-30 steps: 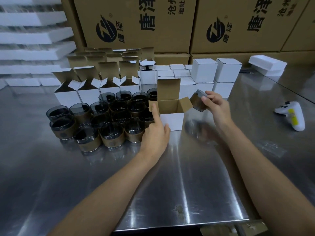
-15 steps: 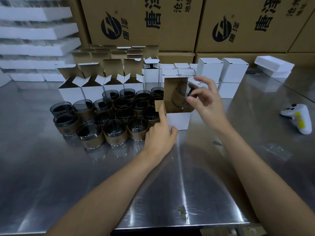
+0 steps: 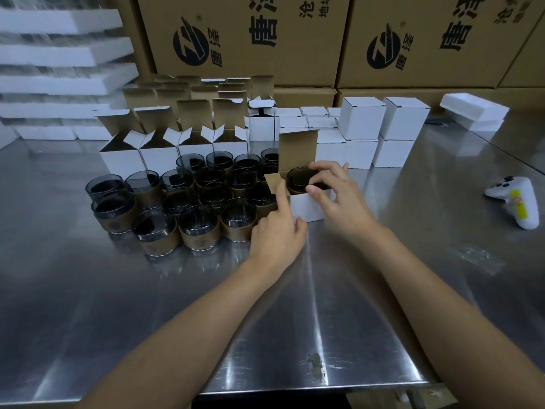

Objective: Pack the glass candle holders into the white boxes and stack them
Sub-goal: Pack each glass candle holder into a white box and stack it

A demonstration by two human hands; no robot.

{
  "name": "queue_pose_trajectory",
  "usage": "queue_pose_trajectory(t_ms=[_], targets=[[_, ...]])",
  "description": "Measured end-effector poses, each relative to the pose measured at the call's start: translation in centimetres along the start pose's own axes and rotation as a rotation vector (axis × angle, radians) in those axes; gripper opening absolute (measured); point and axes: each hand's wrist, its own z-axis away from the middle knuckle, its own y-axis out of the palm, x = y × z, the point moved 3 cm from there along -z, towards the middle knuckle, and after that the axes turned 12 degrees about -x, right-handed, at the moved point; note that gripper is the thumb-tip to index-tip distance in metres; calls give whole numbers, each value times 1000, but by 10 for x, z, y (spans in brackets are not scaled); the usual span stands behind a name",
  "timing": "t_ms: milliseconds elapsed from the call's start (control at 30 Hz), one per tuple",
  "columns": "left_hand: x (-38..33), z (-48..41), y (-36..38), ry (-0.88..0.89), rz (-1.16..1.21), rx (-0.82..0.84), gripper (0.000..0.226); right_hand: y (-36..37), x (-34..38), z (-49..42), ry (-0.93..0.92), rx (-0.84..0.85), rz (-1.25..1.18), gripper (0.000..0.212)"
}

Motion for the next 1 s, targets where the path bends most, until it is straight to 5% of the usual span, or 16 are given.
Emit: queue_pose_trajectory(t_ms=[300,433,567,633,733,867,1000], targets=[[1,0,3,9,-20,6,79,9,-10,3,-53,177,36,31],[4,0,4,-56,97,-3,94,-1,-11,6,81,-94,-156,30],[7,-1,8,-107,268,7,100,-5,-20,2,589,-380,-636,31],[7,-1,10,-95,278,28,99,3,-22,3,744,-280,-839,31],[7,-2,11,-89,268,55,96,13,-22,8,741,-76,-789,25],[7,-4,9,-99,292,54,92,19,-29,7,741,-92,-737,17],[7,-5,9,-108,289,57,91,21,-31,6,812,-51,-868,45]])
